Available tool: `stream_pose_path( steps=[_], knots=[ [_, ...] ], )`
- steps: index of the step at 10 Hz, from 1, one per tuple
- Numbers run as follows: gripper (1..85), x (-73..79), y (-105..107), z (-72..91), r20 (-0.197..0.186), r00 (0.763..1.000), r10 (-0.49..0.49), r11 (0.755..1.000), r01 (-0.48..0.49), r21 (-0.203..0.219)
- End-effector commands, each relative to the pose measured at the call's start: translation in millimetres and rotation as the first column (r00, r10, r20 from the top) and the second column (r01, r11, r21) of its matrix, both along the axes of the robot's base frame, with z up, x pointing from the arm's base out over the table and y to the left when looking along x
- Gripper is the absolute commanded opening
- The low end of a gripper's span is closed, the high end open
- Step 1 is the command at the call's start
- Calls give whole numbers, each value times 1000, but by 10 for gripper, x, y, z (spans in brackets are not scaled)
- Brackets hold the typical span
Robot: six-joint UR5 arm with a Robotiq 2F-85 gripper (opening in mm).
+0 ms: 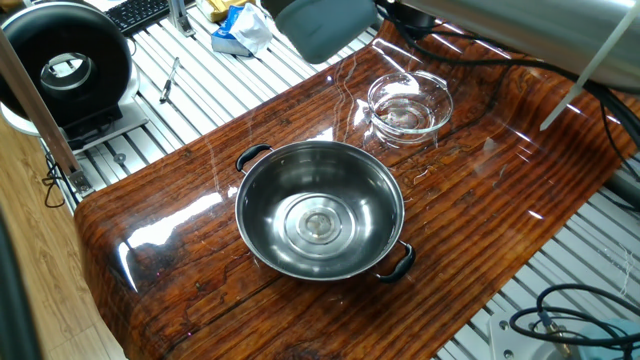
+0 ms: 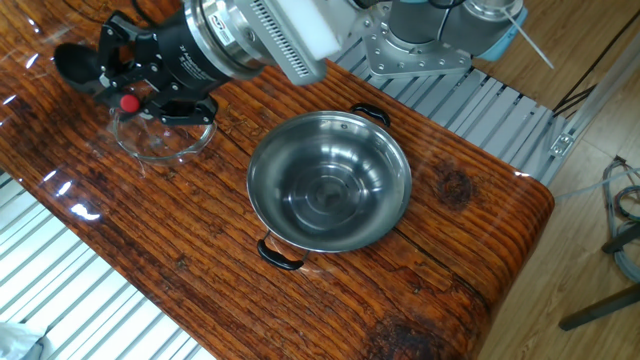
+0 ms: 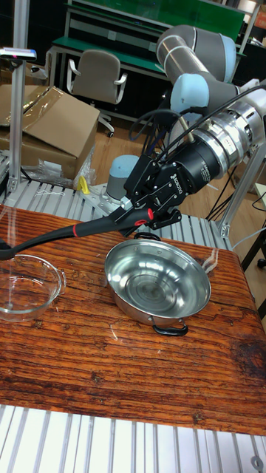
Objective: Scoop water with a large spoon from one bowl to another
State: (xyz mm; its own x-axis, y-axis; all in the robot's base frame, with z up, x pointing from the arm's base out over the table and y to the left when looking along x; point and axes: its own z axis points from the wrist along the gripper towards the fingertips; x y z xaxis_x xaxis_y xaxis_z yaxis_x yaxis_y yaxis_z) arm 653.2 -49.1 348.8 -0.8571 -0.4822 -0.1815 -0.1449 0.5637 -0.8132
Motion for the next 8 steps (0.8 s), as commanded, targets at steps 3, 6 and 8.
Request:
stream_pose_path(
  steps=[3,6,8],
  knots=[
    [10,-4,-20,15,7,1000,-6,1000,6,-15],
    [10,5,-31,22,11,1000,-9,1000,9,-21],
    [10,5,-31,19,11,1000,-11,1000,11,-21]
  ],
)
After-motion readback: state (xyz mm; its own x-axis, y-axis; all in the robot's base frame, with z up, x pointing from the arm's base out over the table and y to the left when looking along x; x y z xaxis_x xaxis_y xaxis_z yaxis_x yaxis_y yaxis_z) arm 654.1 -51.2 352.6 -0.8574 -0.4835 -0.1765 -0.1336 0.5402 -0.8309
